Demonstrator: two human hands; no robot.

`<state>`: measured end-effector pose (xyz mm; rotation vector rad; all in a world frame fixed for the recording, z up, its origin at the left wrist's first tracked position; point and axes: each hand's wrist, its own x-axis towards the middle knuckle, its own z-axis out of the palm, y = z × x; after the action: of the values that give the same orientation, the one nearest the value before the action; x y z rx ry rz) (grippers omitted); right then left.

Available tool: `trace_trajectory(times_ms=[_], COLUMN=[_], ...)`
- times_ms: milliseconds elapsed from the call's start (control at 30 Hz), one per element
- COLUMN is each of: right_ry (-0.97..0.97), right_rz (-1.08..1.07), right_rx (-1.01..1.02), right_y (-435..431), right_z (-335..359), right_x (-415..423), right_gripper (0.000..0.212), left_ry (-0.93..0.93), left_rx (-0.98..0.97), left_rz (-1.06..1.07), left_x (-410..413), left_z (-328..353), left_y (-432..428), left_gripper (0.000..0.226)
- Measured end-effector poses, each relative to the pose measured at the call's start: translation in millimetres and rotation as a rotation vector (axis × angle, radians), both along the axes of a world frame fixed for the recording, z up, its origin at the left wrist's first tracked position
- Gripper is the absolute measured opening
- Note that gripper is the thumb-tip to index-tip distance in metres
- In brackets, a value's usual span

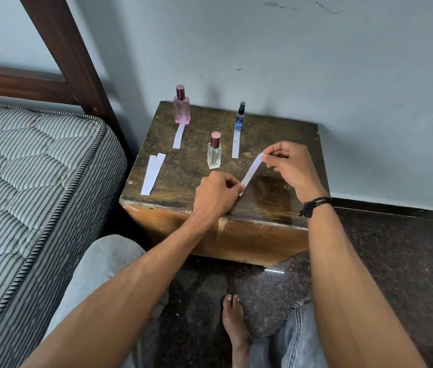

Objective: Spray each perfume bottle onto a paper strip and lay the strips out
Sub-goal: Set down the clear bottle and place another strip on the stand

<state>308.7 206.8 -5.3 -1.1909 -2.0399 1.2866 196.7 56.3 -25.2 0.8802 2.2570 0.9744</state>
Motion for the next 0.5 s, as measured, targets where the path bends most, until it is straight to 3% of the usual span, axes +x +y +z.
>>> trace_trajectory(times_ms=[267,500], right_ry=[0.096,0.144], right_rz=[0.029,0.076], right_rx=[0.033,0.023], right_y=[-1.2,0.4], right_z=[5.2,8.0], right_x=[-1.0,1.4], right_gripper=[0.007,0.014], left_ry=[-0.207,-0.270], left_rx=[0.100,0.158], left_rz=[0.053,0.089], left_x=[-8.2,-10.8], left_z=[-1.3,-5.2], left_y=[2.0,3.2], left_gripper=[0.003,0.002])
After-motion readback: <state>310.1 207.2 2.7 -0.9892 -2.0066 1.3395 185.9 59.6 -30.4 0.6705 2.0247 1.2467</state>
